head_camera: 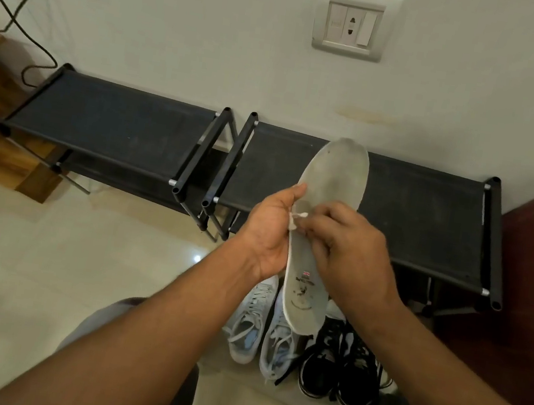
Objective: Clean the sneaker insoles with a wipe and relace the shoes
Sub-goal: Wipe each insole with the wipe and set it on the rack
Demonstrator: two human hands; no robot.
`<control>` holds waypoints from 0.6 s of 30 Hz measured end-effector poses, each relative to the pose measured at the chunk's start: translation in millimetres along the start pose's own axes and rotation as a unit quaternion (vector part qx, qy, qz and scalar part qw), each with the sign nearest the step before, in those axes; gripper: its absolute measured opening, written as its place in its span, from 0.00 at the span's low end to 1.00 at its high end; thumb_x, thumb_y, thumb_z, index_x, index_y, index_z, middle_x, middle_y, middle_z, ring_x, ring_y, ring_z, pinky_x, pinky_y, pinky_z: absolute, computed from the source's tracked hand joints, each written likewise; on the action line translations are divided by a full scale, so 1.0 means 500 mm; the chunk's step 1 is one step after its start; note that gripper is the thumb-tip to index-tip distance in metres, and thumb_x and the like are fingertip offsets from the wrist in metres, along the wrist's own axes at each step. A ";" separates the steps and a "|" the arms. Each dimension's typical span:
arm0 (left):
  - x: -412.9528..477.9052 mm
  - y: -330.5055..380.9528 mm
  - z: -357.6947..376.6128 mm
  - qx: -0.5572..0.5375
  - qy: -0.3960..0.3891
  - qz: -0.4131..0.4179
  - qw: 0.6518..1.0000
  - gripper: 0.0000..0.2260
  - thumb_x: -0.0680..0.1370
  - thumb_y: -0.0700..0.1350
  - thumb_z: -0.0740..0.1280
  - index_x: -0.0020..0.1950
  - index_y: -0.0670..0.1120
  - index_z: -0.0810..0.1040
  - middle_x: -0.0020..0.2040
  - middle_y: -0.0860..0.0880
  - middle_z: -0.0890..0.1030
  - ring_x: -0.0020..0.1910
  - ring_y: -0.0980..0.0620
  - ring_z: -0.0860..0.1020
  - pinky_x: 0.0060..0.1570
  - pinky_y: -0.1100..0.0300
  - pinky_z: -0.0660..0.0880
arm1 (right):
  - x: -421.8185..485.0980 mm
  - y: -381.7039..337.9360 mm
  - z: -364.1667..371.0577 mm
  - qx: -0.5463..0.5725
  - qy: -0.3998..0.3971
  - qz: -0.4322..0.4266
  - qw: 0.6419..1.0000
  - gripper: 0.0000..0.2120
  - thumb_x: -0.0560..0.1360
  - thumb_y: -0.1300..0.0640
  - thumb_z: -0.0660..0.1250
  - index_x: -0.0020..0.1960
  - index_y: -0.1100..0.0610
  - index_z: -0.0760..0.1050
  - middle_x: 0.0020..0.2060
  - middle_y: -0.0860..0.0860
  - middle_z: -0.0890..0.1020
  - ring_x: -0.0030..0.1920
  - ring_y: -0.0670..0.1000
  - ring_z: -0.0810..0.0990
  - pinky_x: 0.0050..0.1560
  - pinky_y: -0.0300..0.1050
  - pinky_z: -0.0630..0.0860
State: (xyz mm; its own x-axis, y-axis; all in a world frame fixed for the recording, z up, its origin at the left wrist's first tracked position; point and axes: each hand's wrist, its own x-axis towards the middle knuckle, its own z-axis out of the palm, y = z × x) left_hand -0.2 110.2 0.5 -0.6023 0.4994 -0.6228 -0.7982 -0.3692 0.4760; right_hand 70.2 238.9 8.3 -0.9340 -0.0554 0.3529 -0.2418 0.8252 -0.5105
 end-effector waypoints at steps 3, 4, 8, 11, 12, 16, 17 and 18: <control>0.002 0.001 0.005 0.005 0.001 0.017 1.000 0.24 0.87 0.54 0.59 0.75 0.39 0.77 0.74 0.35 0.76 0.69 0.39 0.78 0.73 0.42 0.74 | 0.031 0.053 -0.024 -0.007 0.073 0.073 0.995 0.06 0.79 0.57 0.72 0.54 0.54 0.87 0.47 0.49 0.82 0.44 0.45 0.79 0.47 0.50 0.83; 0.005 0.000 0.005 0.006 0.002 0.019 1.000 0.24 0.87 0.54 0.59 0.75 0.39 0.77 0.74 0.35 0.77 0.70 0.38 0.78 0.74 0.42 0.73 | 0.033 0.055 -0.024 -0.003 0.082 0.083 0.993 0.06 0.79 0.57 0.72 0.54 0.53 0.87 0.48 0.49 0.83 0.45 0.45 0.79 0.48 0.50 0.83; 0.008 0.000 0.001 -0.011 0.004 0.005 1.000 0.23 0.88 0.53 0.59 0.73 0.38 0.78 0.71 0.36 0.80 0.72 0.39 0.78 0.70 0.46 0.77 | 0.000 -0.003 0.007 0.013 0.011 0.007 1.000 0.08 0.79 0.59 0.70 0.54 0.56 0.87 0.47 0.51 0.83 0.44 0.53 0.83 0.46 0.53 0.83; 0.009 0.000 0.003 0.003 -0.001 0.025 1.000 0.24 0.88 0.54 0.57 0.76 0.39 0.76 0.73 0.35 0.78 0.74 0.38 0.76 0.73 0.43 0.74 | 0.026 0.050 -0.018 -0.002 0.068 0.083 0.994 0.07 0.78 0.59 0.72 0.54 0.54 0.87 0.48 0.49 0.83 0.44 0.45 0.79 0.48 0.48 0.83; 0.007 0.002 0.006 0.001 -0.001 0.030 1.000 0.24 0.88 0.54 0.57 0.76 0.40 0.75 0.73 0.35 0.78 0.72 0.39 0.77 0.73 0.43 0.74 | 0.030 0.056 -0.021 -0.005 0.084 0.097 0.992 0.06 0.78 0.59 0.73 0.54 0.54 0.87 0.48 0.49 0.83 0.44 0.43 0.78 0.49 0.47 0.83; 0.000 0.012 0.004 -0.038 0.006 0.025 0.999 0.24 0.88 0.55 0.57 0.72 0.38 0.79 0.64 0.37 0.83 0.63 0.40 0.83 0.68 0.47 0.78 | -0.006 -0.012 0.014 0.025 0.022 0.019 0.999 0.07 0.77 0.62 0.73 0.53 0.56 0.87 0.47 0.51 0.83 0.45 0.51 0.83 0.47 0.50 0.83; 0.001 0.013 0.002 -0.043 0.006 0.030 0.999 0.25 0.88 0.56 0.57 0.72 0.38 0.78 0.65 0.37 0.83 0.64 0.40 0.82 0.70 0.46 0.77 | -0.006 -0.009 0.014 0.035 0.016 0.013 0.999 0.07 0.77 0.62 0.72 0.53 0.56 0.87 0.48 0.50 0.82 0.45 0.51 0.83 0.46 0.51 0.83; 0.002 0.015 0.001 -0.044 0.005 0.040 0.998 0.25 0.89 0.56 0.55 0.73 0.38 0.77 0.67 0.37 0.82 0.68 0.39 0.81 0.72 0.45 0.75 | 0.002 0.007 0.008 0.038 0.027 0.033 0.998 0.07 0.78 0.61 0.72 0.54 0.55 0.87 0.48 0.49 0.82 0.46 0.49 0.82 0.47 0.50 0.83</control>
State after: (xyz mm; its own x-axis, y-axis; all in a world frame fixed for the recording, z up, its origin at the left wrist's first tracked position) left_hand -6.9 108.3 3.7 -0.6635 0.4573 -0.5921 -0.7451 -0.4757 0.4676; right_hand 67.5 239.5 3.9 -0.9333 0.0293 0.3578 -0.2023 0.7804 -0.5916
